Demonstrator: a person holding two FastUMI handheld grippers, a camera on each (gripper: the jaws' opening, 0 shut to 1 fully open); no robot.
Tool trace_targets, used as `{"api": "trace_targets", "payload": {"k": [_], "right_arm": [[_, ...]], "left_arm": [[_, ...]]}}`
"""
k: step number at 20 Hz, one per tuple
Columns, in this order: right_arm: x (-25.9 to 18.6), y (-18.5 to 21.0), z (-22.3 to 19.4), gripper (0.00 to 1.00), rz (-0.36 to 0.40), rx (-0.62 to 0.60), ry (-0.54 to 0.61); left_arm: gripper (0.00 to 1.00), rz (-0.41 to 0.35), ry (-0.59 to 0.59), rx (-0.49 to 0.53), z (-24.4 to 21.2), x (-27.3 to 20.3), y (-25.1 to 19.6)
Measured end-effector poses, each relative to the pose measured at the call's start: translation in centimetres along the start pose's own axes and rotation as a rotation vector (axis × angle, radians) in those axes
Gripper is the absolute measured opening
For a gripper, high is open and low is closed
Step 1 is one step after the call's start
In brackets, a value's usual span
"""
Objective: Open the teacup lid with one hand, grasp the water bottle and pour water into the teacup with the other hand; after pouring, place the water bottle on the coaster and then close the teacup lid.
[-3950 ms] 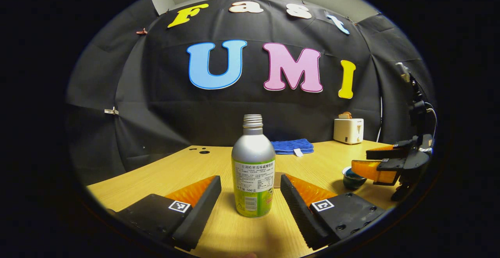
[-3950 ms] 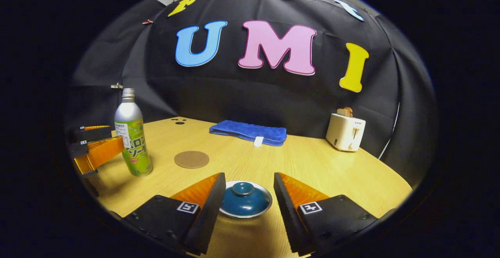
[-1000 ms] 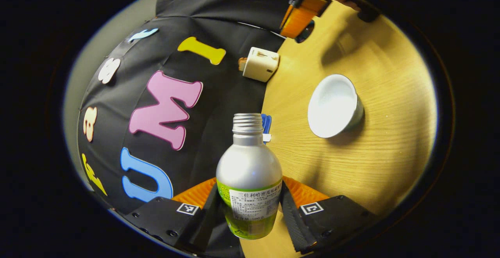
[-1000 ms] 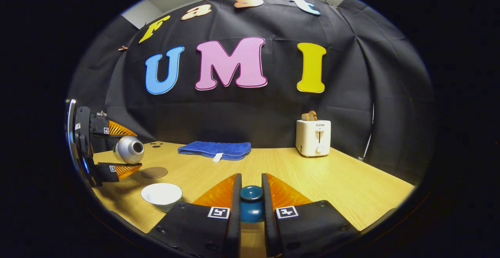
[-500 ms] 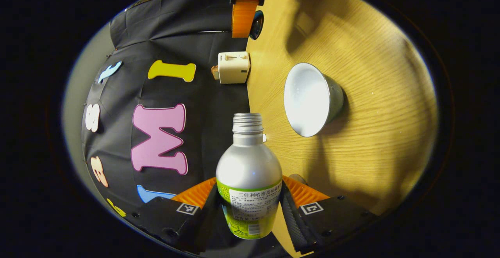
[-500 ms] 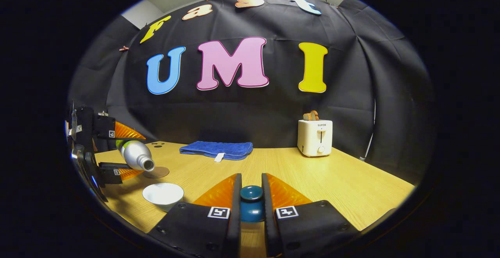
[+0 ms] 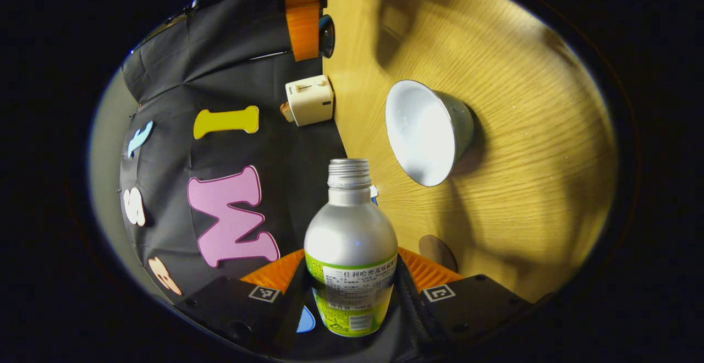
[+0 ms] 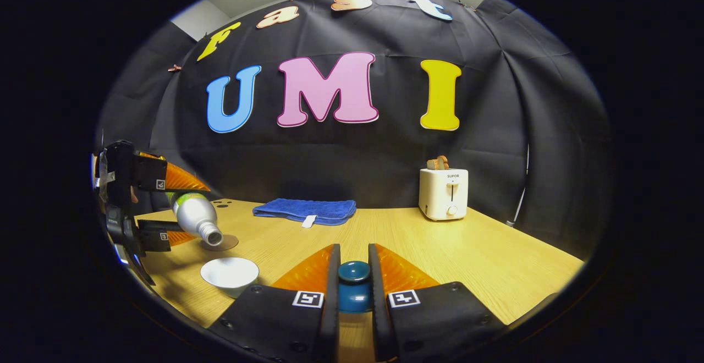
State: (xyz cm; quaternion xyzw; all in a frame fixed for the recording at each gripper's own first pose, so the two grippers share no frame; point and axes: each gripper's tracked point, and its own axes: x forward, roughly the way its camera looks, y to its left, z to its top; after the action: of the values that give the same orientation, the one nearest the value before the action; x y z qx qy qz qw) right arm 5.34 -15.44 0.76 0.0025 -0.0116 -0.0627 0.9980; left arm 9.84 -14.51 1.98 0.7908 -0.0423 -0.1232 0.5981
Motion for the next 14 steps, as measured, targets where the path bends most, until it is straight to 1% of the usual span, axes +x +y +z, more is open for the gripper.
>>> {"api": "trace_targets", "payload": {"k": [7,14], "right_arm": [[0.0,-0.02,0.01,0.28,0.0,0.0,0.0],[0.0,-0.03,-0.01,0.28,0.0,0.0,0.0]], "left_arm": [[0.79,-0.027,0.004,0.098,-0.28,0.18,0.13],[0.79,-0.025,0.007,0.159,-0.45,0.41,0.35]]}}
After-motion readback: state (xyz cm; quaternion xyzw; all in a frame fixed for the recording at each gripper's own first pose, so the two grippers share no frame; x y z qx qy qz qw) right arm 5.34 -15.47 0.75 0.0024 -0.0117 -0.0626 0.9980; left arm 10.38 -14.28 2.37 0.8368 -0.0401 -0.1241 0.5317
